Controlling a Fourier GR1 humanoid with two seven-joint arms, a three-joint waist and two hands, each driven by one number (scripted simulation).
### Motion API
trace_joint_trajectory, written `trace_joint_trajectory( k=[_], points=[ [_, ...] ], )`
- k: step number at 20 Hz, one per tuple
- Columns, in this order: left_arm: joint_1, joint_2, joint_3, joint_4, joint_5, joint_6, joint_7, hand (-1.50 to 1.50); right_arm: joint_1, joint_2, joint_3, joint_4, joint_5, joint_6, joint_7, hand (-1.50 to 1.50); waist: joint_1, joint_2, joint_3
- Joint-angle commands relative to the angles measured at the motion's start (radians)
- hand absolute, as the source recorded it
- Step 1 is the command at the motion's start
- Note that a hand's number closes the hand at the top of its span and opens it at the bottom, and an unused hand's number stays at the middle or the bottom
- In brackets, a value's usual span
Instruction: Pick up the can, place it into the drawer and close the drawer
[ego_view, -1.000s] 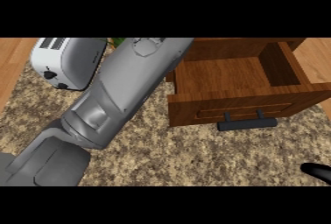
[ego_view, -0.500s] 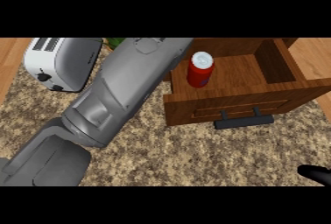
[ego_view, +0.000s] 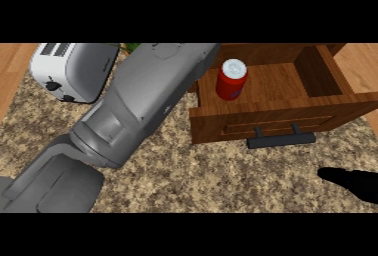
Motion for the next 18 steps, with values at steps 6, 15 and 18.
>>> trace_joint_trajectory(
  k=[6,15,18],
  points=[
    [-0.001,0.000,0.021,0.006,0.059,-0.008,-0.048,-1.50,-0.057,-0.054,0.158,0.142,0.345,-0.045,-0.122,-1.50,0.039,-0.005,-0.001],
    [-0.034,0.011,0.011,0.049,0.030,-0.024,-0.075,-1.50,-0.226,-0.038,0.311,0.514,0.603,-0.147,-0.214,-1.50,0.078,-0.003,-0.001],
    [-0.049,0.006,0.022,0.039,0.036,-0.031,-0.017,-1.50,-0.239,-0.037,0.314,0.651,0.683,-0.221,-0.260,-1.50,0.088,-0.014,-0.001]
  ],
)
